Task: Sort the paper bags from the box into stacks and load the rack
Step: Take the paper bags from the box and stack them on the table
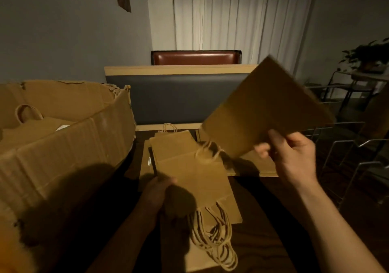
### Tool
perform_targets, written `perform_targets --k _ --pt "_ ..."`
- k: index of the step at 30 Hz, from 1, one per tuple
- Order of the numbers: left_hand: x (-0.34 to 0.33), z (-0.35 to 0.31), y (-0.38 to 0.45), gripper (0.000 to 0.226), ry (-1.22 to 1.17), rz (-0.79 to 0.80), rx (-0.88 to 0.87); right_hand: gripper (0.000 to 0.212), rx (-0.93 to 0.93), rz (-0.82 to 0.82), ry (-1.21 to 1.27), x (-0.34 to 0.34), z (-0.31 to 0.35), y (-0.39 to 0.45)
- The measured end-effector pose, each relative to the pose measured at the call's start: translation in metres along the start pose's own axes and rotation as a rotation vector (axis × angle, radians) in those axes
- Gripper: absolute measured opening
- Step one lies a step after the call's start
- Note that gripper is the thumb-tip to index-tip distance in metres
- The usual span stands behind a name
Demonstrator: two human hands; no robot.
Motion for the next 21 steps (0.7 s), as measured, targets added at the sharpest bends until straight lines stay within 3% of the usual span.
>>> perform_targets --k 2,4,6,12,13,15,16,19,21 --pt "-0.002 0.001 -0.002 0.001 -0.015 0.034 -0.004 0.012 0.054 0.305 -0.185 -0.031 -0.010 -0.009" --pt "-0.002 0.002 -0.004 0.007 0.000 0.024 -0.016 0.042 -0.065 0.570 -0.466 -0.059 -0.048 -0.022" --pt "-0.001 0.002 -0.004 0.014 0.004 0.009 -0.039 0.056 -0.225 0.625 -0.524 -0.070 -0.069 -0.030" --pt "-0.007 -0.001 -0.012 0.024 -0.015 0.019 -0.074 0.030 -0.431 0.219 -0.082 -0.051 -0.069 -0.019" --pt "-0.009 -0.001 -0.014 0.021 -0.001 0.030 -0.082 0.036 -0.516 0.177 -0.013 -0.050 -0.077 -0.020" --pt "-0.011 -0.002 -0.015 0.021 0.046 0.025 -0.078 0.077 -0.724 0.145 0.082 -0.050 -0.099 -0.025" --pt "-0.008 -0.001 -0.015 0.026 0.075 0.008 -0.071 0.081 -0.788 0.134 0.134 -0.048 -0.103 -0.027" --pt "-0.001 -0.003 -0.008 0.038 0.071 -0.030 -0.120 0.039 -0.840 0.046 0.270 -0.028 -0.101 -0.021" --pt "0.005 -0.006 -0.004 0.051 0.034 -0.057 -0.163 0.030 -0.888 -0.005 0.464 -0.015 -0.107 -0.016"
Point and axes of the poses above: each hand's wrist, its own y-axis towards the middle knuckle, its own x-axis out of the back of the hand, z = x × y, the point moved 8 cm from there along y, towards the middle knuckle, and after that the axes turned 11 degrees about -x, right-handed, at the moved point
